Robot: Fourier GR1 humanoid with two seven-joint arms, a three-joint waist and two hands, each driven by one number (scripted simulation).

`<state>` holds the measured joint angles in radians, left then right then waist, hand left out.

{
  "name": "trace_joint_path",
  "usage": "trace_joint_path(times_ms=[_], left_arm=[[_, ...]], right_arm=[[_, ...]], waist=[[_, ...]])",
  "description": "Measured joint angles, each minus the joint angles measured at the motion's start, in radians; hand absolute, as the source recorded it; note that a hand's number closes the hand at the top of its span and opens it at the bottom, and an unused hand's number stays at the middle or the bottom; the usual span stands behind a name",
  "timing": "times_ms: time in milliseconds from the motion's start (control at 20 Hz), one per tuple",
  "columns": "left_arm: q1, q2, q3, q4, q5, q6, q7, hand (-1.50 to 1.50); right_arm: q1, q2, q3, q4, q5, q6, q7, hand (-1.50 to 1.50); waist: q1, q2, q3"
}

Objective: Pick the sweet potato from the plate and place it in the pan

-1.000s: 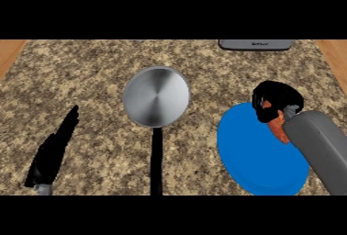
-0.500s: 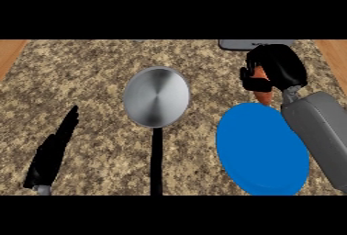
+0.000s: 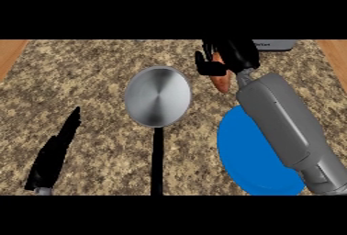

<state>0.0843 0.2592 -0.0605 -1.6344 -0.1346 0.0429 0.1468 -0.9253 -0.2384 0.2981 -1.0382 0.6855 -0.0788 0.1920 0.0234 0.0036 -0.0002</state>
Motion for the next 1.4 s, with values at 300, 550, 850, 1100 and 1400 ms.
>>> trace_joint_path(times_ms=[300, 550, 850, 1100, 1400], left_arm=[[-0.028, -0.012, 0.002, 0.027, -0.012, 0.001, -0.004, 0.0], [-0.064, -0.015, -0.004, 0.04, -0.014, -0.015, 0.0, 0.0], [-0.072, -0.03, -0.028, 0.049, -0.03, -0.02, -0.017, 0.0], [-0.113, -0.03, -0.037, 0.057, -0.032, -0.035, -0.013, 0.0], [-0.135, -0.037, -0.052, 0.065, -0.033, -0.05, -0.008, 0.0]], right_arm=[[-0.152, 0.155, -0.059, 0.231, -0.019, -0.032, -0.015, 1.5], [-0.236, 0.213, -0.045, 0.429, -0.081, -0.095, -0.043, 1.5], [-0.285, 0.232, 0.028, 0.604, -0.123, -0.105, -0.071, 1.5], [-0.259, 0.237, 0.021, 0.657, -0.241, -0.029, -0.066, -1.5], [-0.22, 0.238, -0.048, 0.678, -0.43, -0.008, -0.076, -1.5]], waist=[[0.01, 0.005, 0.0], [0.041, 0.014, -0.001], [0.08, 0.024, -0.001], [0.117, 0.036, 0.0], [0.146, 0.041, 0.001]])
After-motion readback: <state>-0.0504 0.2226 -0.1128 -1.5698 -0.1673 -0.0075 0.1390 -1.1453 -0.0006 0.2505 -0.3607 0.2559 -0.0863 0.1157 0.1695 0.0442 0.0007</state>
